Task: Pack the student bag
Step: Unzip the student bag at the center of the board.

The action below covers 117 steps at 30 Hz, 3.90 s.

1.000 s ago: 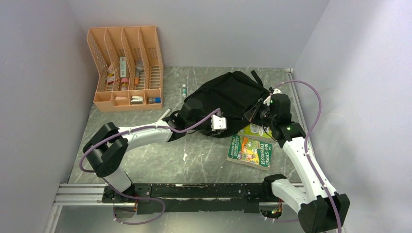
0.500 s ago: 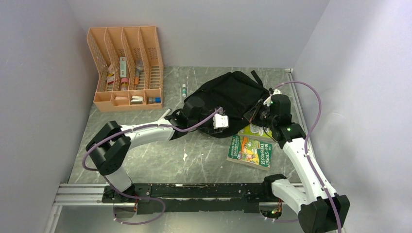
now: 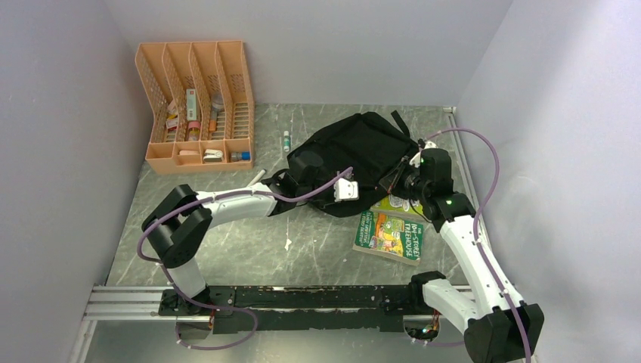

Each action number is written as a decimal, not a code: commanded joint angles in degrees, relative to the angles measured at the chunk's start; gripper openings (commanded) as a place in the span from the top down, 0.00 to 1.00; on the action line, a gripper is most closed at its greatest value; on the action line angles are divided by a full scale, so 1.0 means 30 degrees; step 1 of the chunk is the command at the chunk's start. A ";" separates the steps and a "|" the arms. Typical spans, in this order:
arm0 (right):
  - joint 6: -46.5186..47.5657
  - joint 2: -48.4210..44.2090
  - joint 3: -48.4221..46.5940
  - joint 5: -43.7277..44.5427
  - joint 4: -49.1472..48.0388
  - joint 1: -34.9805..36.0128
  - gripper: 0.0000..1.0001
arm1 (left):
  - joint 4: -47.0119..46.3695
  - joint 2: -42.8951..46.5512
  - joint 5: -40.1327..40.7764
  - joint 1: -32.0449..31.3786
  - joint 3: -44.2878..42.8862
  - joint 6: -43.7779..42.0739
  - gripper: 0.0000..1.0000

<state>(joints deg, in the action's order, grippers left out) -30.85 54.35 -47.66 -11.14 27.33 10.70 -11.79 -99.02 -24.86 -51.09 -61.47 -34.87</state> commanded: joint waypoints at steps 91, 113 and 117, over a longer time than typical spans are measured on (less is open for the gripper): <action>1.7436 0.3455 0.4520 -0.3969 -1.1494 0.9559 0.43 | -0.9047 0.6504 0.7695 -0.1632 1.2907 1.2337 0.45; 1.9951 0.6456 0.4981 -0.4180 -1.3066 0.9960 0.46 | -0.9703 0.6289 0.7331 -0.1630 1.2998 1.2573 0.47; 2.0034 0.6933 0.4974 -0.4008 -1.3159 0.9942 0.46 | -0.9708 0.6231 0.7241 -0.1631 1.2988 1.2584 0.47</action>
<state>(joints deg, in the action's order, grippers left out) 27.94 74.15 -32.97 -24.12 -9.82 40.21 -37.50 -80.25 -0.51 -55.99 -22.90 2.24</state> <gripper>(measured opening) 0.541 0.534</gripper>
